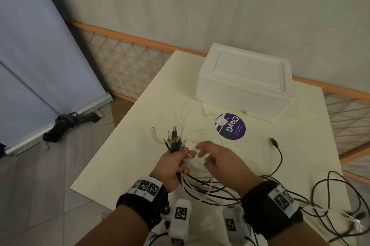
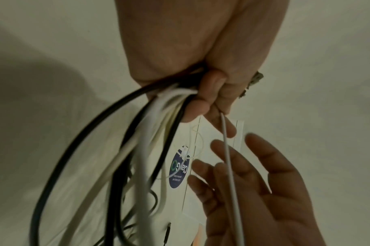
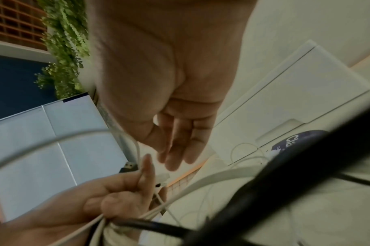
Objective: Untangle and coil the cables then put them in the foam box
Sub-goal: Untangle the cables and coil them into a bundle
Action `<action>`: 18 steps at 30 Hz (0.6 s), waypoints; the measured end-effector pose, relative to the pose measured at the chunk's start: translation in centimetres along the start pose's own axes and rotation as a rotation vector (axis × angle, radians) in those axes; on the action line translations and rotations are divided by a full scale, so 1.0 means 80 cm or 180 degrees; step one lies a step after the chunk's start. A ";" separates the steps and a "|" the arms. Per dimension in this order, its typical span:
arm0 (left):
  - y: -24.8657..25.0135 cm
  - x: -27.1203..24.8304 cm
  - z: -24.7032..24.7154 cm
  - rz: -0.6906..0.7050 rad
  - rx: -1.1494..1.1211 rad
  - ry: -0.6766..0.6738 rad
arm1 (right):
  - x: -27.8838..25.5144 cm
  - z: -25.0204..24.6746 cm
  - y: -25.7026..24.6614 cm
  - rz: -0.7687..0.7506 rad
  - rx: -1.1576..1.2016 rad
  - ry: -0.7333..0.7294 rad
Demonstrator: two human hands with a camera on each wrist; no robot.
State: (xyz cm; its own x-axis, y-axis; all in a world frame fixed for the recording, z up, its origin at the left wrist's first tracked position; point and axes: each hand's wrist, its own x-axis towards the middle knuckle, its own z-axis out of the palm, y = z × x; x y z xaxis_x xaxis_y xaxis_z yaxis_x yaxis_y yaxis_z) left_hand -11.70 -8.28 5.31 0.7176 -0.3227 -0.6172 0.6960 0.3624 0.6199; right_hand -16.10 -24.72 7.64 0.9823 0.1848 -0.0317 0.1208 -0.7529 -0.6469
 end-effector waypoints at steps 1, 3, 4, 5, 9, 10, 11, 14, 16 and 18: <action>-0.001 -0.002 0.000 0.0017 -0.0012 -0.0076 | 0.003 0.001 0.001 0.0138 0.0055 0.0102; -0.002 -0.008 0.001 0.0007 0.0000 -0.0348 | 0.012 0.005 -0.001 0.0185 -0.0101 -0.0011; -0.002 -0.010 0.000 -0.0001 0.0030 -0.0515 | 0.016 0.010 -0.001 0.0136 -0.0191 -0.0140; -0.001 -0.012 0.000 -0.0005 0.0069 -0.0672 | 0.020 0.013 -0.002 0.0077 -0.0216 -0.0244; 0.000 -0.017 -0.007 0.0055 -0.0015 -0.1101 | 0.030 0.014 -0.006 0.0066 0.0205 -0.0172; 0.001 -0.016 -0.009 0.0070 -0.0077 -0.1159 | 0.030 0.014 -0.008 0.0117 0.0296 -0.0107; 0.000 -0.015 -0.012 0.0088 -0.0137 -0.1232 | 0.030 0.015 -0.009 0.0166 0.0363 -0.0049; -0.004 -0.012 -0.017 0.0109 -0.0232 -0.1601 | 0.033 0.016 -0.010 0.0134 0.0171 -0.0144; -0.005 -0.011 -0.019 0.0116 -0.0307 -0.1861 | 0.035 0.016 -0.011 -0.0138 -0.0185 -0.0414; -0.004 -0.011 -0.018 0.0094 -0.0435 -0.1894 | 0.034 0.021 -0.007 -0.0340 -0.0372 -0.0505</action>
State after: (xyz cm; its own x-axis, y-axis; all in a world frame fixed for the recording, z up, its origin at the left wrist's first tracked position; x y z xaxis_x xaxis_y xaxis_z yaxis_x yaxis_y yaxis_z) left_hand -12.59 -6.85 4.93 0.6541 -0.7296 -0.1995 0.6945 0.4748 0.5405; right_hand -13.70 -22.75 6.65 0.9292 0.3576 -0.0931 0.2479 -0.7901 -0.5606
